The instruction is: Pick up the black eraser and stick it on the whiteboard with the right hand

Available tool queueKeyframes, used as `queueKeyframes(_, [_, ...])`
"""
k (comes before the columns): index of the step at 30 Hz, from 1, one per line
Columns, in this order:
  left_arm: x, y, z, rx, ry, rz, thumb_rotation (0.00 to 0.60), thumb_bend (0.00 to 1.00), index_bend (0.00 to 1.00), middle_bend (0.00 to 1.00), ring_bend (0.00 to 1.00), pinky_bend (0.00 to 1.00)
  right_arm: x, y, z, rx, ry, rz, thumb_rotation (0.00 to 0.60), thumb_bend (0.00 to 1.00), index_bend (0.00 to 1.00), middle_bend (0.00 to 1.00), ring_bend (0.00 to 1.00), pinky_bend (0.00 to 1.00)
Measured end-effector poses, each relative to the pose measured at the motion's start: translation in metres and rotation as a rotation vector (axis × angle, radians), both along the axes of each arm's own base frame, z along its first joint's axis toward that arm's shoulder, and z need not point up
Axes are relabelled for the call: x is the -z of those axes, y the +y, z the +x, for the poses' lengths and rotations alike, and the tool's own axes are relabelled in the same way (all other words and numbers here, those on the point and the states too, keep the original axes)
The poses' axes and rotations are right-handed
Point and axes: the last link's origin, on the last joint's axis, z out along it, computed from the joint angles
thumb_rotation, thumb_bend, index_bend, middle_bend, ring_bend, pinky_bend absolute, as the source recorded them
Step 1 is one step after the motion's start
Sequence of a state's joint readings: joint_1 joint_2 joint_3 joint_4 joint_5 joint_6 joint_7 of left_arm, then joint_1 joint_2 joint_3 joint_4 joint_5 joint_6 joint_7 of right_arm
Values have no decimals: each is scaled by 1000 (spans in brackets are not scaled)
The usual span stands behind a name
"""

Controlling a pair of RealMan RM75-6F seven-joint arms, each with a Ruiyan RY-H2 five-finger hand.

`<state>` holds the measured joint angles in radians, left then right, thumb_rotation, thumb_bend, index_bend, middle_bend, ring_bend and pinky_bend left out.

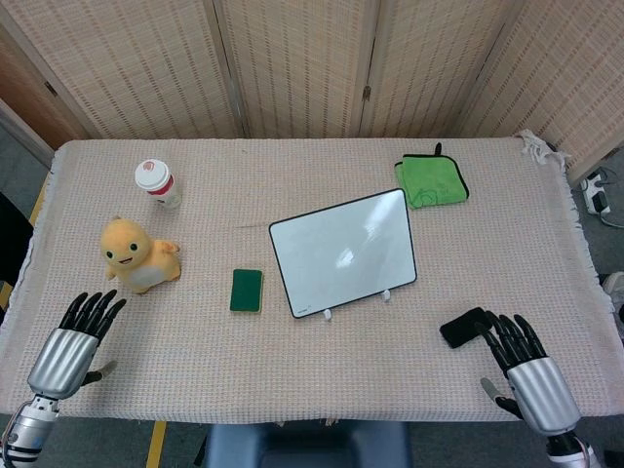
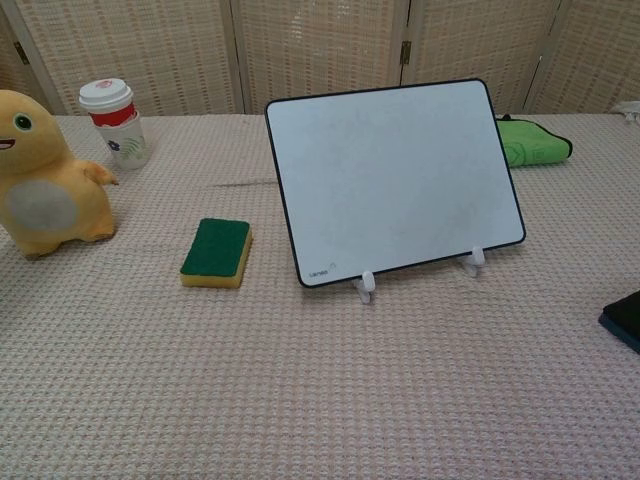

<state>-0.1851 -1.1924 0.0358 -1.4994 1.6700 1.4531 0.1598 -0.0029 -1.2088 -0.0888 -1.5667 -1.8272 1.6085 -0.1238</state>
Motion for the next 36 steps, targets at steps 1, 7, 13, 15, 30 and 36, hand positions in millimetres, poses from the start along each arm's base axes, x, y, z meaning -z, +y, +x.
queueKeyframes(1, [0, 0, 0, -1, 0, 0, 600, 176, 16, 56, 18, 0, 0, 0, 0, 1, 1, -1, 600, 320, 0, 0, 21, 17])
queueKeyframes(7, [2, 0, 1, 3, 3, -5, 600, 175, 16, 56, 18, 0, 0, 2, -2, 22, 14, 9, 600, 320, 0, 0, 6, 17])
queueKeyframes(13, [4, 4, -2, -10, 9, -20, 600, 175, 16, 56, 18, 0, 1, -1, -1, 21, 25, 7, 600, 321, 0, 0, 4, 17])
queueKeyframes(15, [3, 5, -2, -13, 5, -20, 600, 175, 16, 56, 18, 0, 3, -5, -2, 22, 46, 7, 600, 320, 0, 0, 4, 16])
queueKeyframes(30, [8, 7, -2, -20, 26, -20, 600, 175, 16, 56, 18, 0, -8, -42, -23, 161, 340, 77, 600, 320, 116, 0, 0, 0])
queueKeyframes(36, [8, 6, -1, -18, 24, -17, 600, 175, 14, 56, 18, 0, -6, -51, -32, 206, 440, 122, 600, 320, 130, 0, 0, 0])
